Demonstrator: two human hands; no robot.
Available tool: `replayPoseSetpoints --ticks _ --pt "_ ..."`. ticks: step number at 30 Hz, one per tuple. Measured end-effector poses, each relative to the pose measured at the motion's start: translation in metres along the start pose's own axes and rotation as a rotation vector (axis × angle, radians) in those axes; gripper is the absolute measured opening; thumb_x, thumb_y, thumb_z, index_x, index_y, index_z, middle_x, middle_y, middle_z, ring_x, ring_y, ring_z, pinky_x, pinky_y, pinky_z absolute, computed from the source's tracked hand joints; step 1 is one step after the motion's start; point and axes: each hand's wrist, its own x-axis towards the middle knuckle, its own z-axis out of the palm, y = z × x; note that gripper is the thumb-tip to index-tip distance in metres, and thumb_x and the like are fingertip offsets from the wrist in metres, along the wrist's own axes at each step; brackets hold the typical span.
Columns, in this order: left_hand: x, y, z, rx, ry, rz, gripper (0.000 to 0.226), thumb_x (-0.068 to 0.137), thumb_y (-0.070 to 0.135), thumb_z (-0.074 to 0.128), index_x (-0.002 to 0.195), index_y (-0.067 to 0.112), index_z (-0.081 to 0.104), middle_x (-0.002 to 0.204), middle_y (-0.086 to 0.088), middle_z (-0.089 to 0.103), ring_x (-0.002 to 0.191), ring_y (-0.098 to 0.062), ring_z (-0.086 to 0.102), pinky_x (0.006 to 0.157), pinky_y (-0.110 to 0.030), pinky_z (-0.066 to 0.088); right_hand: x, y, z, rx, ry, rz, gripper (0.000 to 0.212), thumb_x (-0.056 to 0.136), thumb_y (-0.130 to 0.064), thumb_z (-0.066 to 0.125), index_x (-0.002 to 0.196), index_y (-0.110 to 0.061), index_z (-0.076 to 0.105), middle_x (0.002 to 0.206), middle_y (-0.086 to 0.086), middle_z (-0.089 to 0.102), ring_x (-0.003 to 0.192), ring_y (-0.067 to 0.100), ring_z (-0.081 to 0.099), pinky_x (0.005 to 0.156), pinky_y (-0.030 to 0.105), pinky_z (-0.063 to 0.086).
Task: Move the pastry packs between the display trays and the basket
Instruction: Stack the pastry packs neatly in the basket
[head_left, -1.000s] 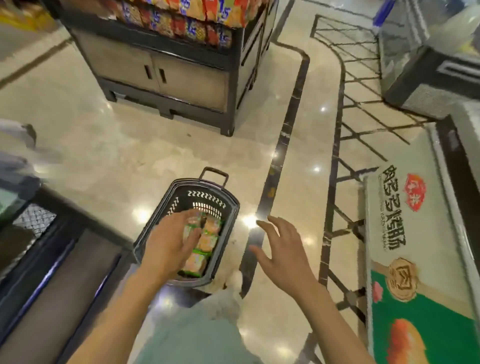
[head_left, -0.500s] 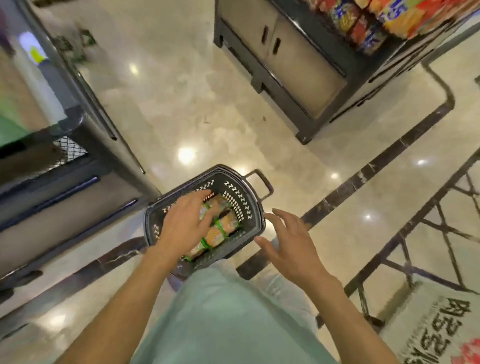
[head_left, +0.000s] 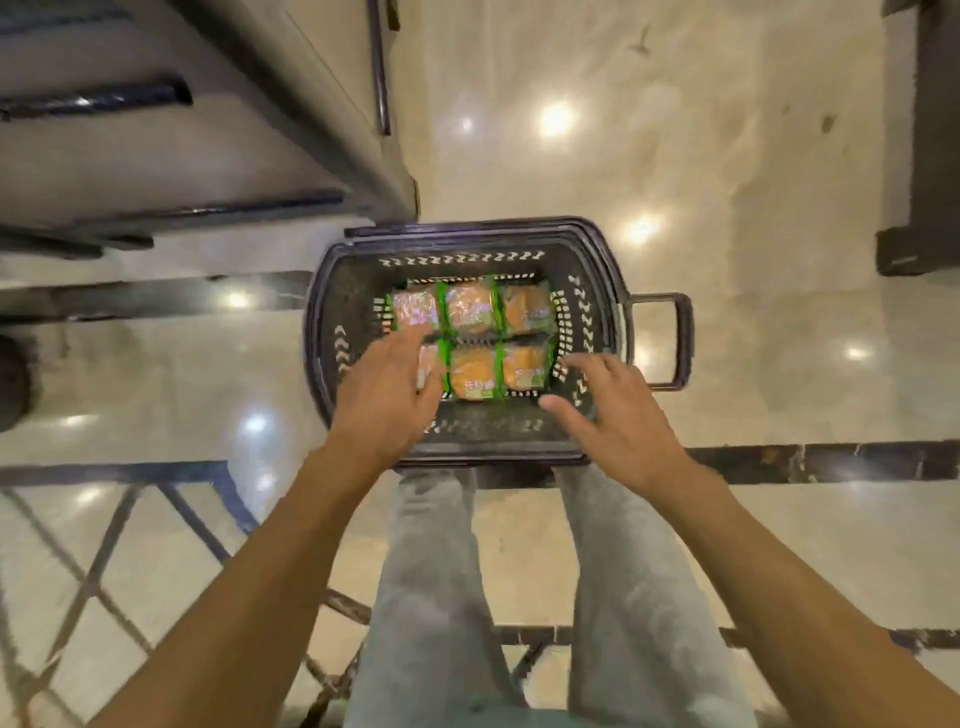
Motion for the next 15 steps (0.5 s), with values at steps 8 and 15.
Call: replayPoseSetpoints --ticks 8,15 --pt "0.106 -0.079 0.176 -0.125 -0.001 -0.165 0.06 0.09 0.037 0.048 0.143 0.007 0.046 0.136 -0.016 0.057 0.127 -0.035 0.052 0.108 -0.044 0.04 0.182 0.091 0.166 -0.064 -0.185 -0.038 0.063 0.094 -0.051 0.062 0.142 -0.014 0.047 0.135 0.014 0.053 0.127 0.035 0.046 0.105 0.042 0.039" --pt "0.152 -0.154 0.244 -0.166 0.075 -0.149 0.055 0.095 0.015 0.064 0.145 0.005 0.044 0.138 -0.017 0.056 0.125 -0.03 0.049 0.103 -0.028 0.03 0.259 0.121 0.289 -0.348 -0.156 -0.149 0.069 0.094 -0.047 0.061 0.147 -0.009 0.039 0.153 0.015 0.037 0.139 0.037 0.034 0.117 0.045 0.027"
